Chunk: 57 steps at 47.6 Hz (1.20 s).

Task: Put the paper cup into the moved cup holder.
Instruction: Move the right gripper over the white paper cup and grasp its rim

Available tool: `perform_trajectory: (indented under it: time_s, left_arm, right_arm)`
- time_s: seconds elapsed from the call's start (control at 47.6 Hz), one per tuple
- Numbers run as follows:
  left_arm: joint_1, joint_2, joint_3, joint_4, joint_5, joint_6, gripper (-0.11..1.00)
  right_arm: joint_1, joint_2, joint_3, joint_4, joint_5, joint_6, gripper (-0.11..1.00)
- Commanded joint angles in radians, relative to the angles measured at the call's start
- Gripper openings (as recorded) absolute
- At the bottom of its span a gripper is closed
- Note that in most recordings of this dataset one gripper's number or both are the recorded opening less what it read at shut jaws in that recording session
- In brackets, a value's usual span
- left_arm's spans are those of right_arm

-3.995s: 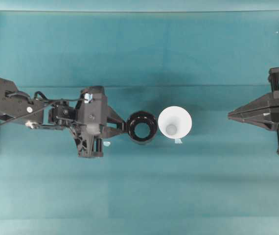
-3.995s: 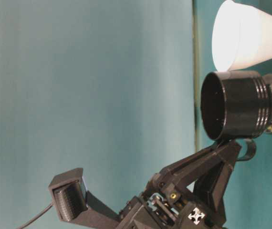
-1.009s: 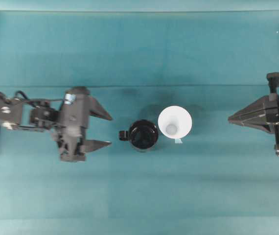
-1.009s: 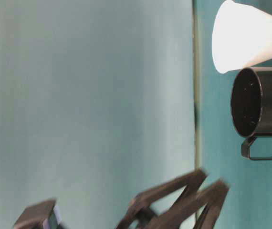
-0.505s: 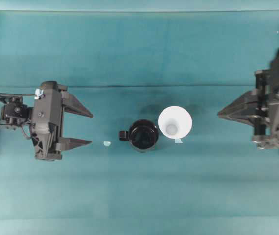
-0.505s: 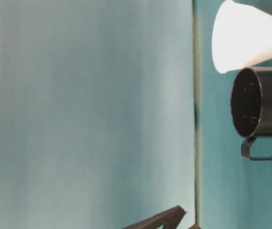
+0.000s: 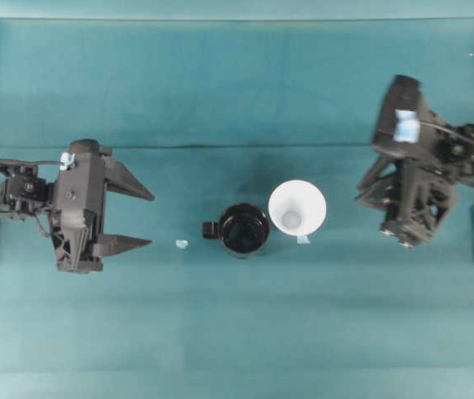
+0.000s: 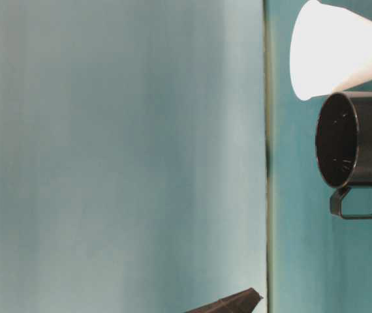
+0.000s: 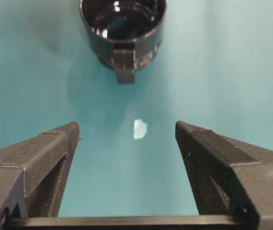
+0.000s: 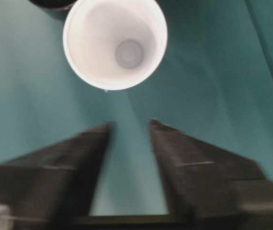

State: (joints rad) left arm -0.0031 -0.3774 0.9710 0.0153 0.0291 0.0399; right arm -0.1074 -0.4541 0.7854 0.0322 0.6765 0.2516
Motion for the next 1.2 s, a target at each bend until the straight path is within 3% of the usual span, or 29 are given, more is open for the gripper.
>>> perform_trajectory:
  time_s: [0.0,0.105,0.189,0.526,1.177]
  left_arm:
    - [-0.002,-0.008,-0.008,0.003,-0.002,0.000,0.84]
    - [-0.002,-0.008,-0.008,0.003,-0.002,0.000,0.83]
    - [-0.002,-0.008,-0.006,0.003,-0.002,0.000,0.83]
    - [-0.002,-0.008,0.000,0.003,-0.002,0.000,0.83]
    - [0.000,0.000,-0.003,0.003,-0.002,0.000,0.83]
  right_arm:
    - [-0.009,0.026,-0.052,0.000,0.018,0.009,0.64]
    - [-0.018,0.069,-0.089,-0.003,0.040,0.009,0.87]
    - [-0.028,0.106,-0.126,-0.005,0.049,0.011,0.93]
    - [-0.078,0.267,-0.245,-0.005,0.117,0.009,0.92]
    - [-0.087,0.426,-0.245,-0.003,0.046,0.008,0.92]
